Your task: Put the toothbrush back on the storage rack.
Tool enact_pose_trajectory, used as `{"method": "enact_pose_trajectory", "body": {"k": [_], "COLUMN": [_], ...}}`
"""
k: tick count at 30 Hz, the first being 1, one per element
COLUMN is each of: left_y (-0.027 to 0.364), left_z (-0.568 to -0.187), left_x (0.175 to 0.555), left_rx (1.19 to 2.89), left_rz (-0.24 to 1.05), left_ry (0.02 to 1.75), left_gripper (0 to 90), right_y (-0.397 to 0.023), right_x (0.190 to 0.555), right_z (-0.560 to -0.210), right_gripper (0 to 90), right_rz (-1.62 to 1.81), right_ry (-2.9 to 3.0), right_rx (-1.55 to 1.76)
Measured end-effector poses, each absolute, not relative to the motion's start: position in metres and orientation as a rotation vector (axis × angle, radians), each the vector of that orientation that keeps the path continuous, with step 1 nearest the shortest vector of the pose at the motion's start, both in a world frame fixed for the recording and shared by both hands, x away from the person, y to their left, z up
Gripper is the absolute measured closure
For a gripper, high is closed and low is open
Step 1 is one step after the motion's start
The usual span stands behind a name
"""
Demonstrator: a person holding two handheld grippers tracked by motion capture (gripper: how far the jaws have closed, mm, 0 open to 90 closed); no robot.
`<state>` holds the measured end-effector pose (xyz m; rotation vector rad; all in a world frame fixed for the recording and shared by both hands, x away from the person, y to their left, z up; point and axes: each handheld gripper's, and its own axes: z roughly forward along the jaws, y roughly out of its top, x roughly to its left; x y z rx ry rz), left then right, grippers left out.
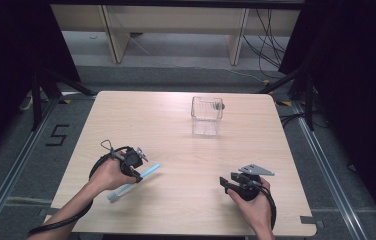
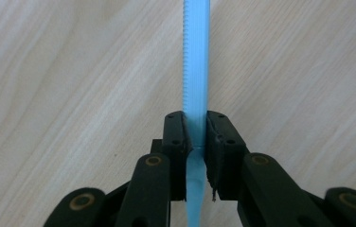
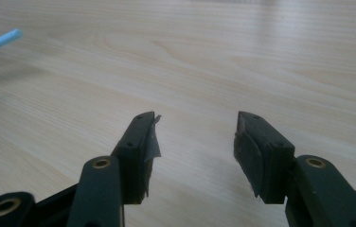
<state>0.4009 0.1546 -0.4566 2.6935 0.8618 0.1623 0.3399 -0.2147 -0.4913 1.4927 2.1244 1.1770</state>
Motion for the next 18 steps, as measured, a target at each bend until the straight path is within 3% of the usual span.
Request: {"method": "enact_pose_trajectory", "body": {"k": [18], "left_y": [0.148], "left_z": [-0.440], "left_x": [0.391], "left_rx": [2.639], "left_rz": [0.276], "left_ry": [0.731], "left_gripper": [78.2], "right_y": [-0.183], "right_x": [0.346], "right_z": [-0.476], "right_gripper": [50.8], "right_rz": [1.225], "right_ry": [2.202], "right_rx": [1.405]}}
